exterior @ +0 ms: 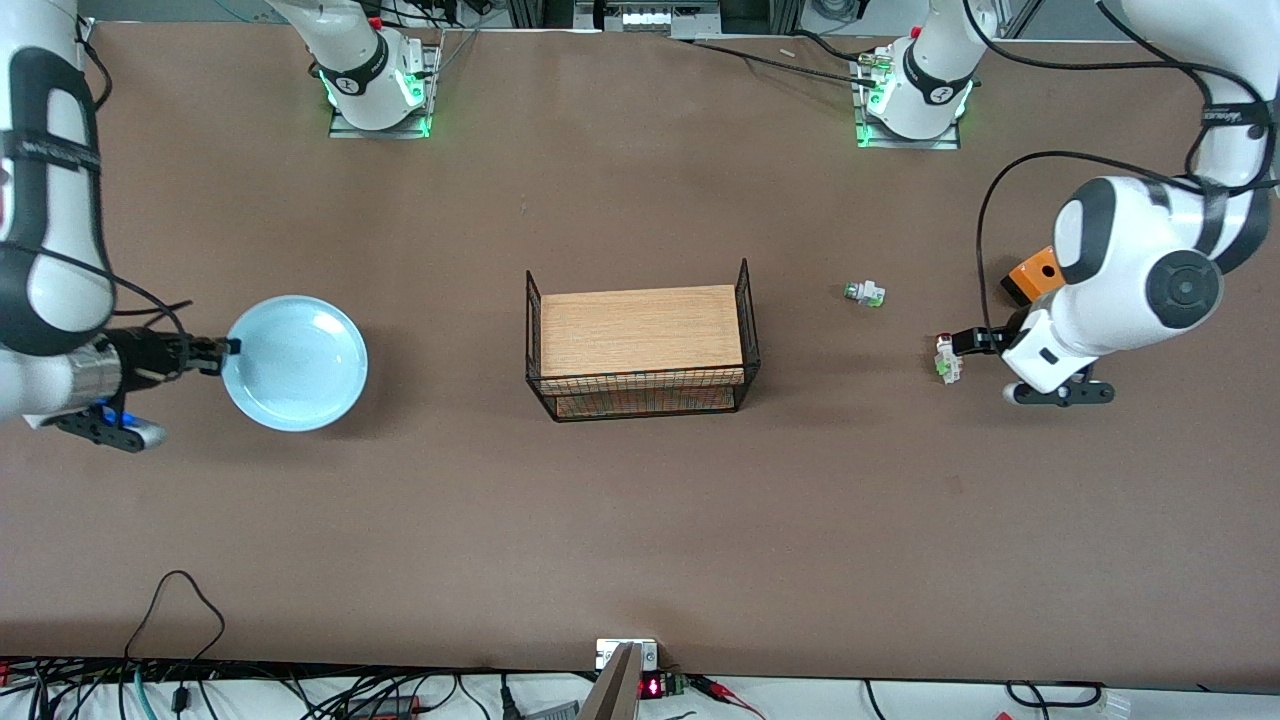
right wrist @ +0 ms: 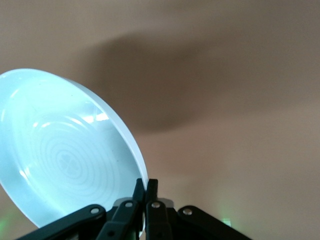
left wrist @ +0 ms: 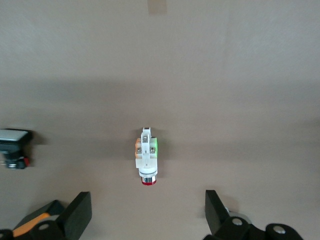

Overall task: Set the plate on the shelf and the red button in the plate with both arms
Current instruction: 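Lift the plate with the right gripper while the left gripper reaches the button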

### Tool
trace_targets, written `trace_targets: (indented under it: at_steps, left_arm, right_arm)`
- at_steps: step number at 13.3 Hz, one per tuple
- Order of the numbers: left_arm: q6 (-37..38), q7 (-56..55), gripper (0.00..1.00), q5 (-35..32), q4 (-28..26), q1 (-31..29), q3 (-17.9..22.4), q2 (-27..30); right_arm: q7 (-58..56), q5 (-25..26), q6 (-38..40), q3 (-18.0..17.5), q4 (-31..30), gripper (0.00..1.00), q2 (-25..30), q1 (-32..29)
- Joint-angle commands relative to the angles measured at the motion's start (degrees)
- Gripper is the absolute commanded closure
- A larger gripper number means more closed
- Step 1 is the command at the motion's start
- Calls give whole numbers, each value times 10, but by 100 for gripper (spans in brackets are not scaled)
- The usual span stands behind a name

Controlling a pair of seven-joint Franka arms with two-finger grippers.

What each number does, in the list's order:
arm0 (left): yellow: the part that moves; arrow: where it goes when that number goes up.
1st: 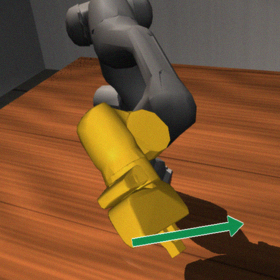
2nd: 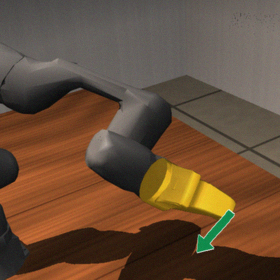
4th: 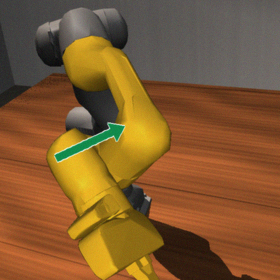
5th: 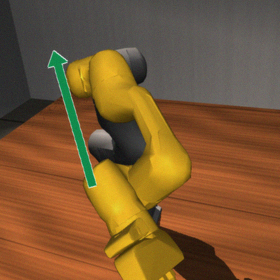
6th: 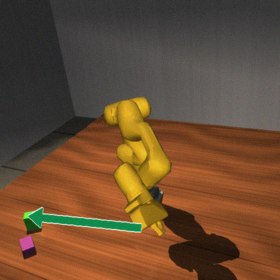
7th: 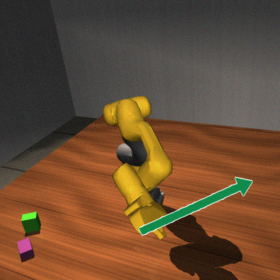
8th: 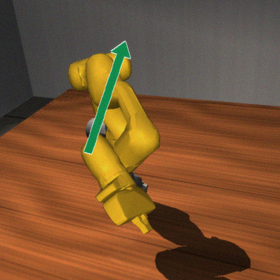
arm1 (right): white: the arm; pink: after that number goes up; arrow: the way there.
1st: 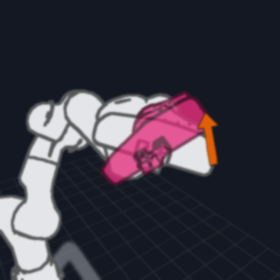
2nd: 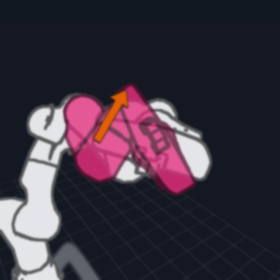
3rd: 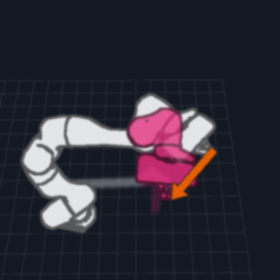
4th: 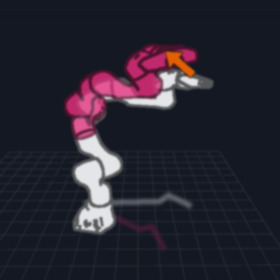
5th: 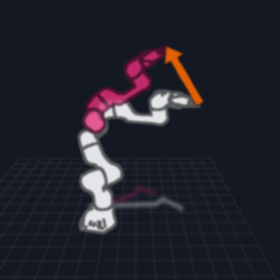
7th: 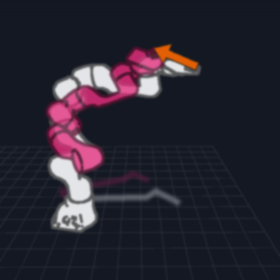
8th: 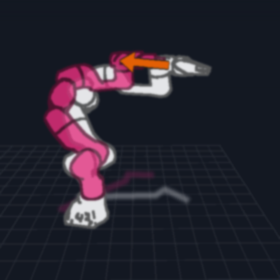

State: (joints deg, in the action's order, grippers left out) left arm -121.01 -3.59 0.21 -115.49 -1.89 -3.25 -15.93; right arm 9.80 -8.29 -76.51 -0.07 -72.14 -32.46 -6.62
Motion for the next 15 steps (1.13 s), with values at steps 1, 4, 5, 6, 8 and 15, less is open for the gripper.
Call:
trace_targets:
  at_steps: [1, 4, 5, 6, 8, 15]
  left_arm:
    - [-34, 3, 0, -8, -22, 2, 0, -24]
    - [-79, 3, 0, -8, -25, 0, 0, -70]
    - [-102, 3, 0, -8, -38, 0, 0, -76]
    - [-133, 3, 0, -8, -58, 0, 0, -79]
    - [-197, 6, 0, -8, -90, -4, 0, -89]
    - [-201, 49, 17, -8, -87, -12, 0, -99]
  right_arm:
    - [58, -3, 79, -9, 37, 100, 27, 5]
    - [127, -6, 131, -9, 46, 100, 65, 41]
    - [153, -6, 140, -9, 47, 100, 75, 56]
    - [186, -8, 147, -8, 50, 100, 87, 77]
    - [263, -31, 166, -8, 51, 100, 103, 110]
    - [485, -166, 142, -13, 53, 100, 108, 163]
